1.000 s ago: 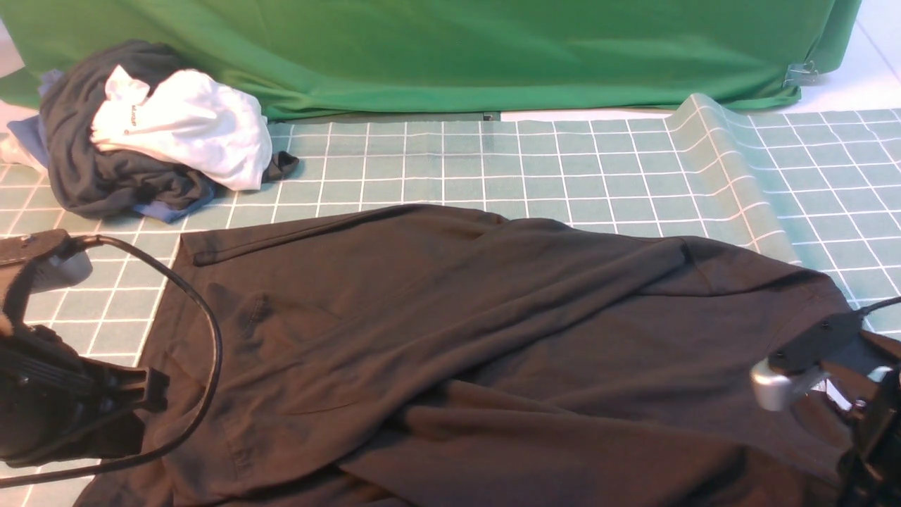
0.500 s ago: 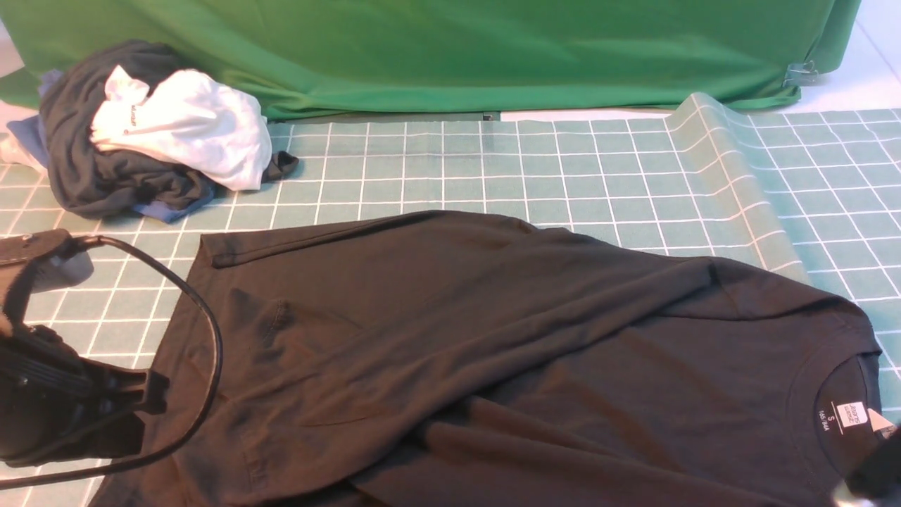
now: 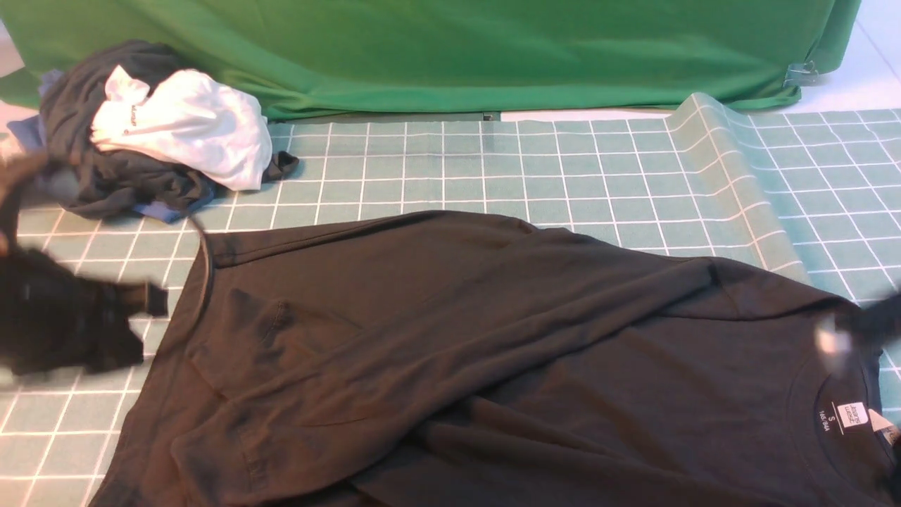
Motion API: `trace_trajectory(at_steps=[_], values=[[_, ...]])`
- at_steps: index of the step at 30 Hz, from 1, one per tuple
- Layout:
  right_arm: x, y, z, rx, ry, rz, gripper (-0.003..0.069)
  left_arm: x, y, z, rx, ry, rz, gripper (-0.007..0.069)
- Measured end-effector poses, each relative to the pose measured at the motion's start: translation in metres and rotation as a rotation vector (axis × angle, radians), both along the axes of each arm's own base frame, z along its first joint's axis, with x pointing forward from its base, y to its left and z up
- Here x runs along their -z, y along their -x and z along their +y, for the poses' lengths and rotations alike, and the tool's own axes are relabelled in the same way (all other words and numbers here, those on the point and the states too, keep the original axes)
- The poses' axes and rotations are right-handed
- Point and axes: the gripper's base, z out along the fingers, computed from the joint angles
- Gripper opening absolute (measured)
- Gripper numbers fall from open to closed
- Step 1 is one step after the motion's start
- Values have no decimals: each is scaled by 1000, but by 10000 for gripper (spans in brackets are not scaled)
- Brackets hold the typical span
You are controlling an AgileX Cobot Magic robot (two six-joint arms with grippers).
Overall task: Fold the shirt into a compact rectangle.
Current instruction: 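Grasp the near edge of the shirt at its hem and shoulder corners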
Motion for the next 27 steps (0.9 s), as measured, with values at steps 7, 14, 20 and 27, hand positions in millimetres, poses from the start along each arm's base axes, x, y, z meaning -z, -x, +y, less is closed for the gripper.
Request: trace_trajectory(at_steps=[7,14,20,27], values=[[-47,-46,8,13,-73,-206,153,4,-76,2,40,-3,15,6],[-42,-62,13,20,-103,-238,91,53,-141,-6,132,88,64,11],[-41,-68,15,16,-120,-265,91,106,-189,-23,211,70,112,11],[-39,-68,15,-5,-115,-262,92,142,-230,-34,204,47,111,11]])
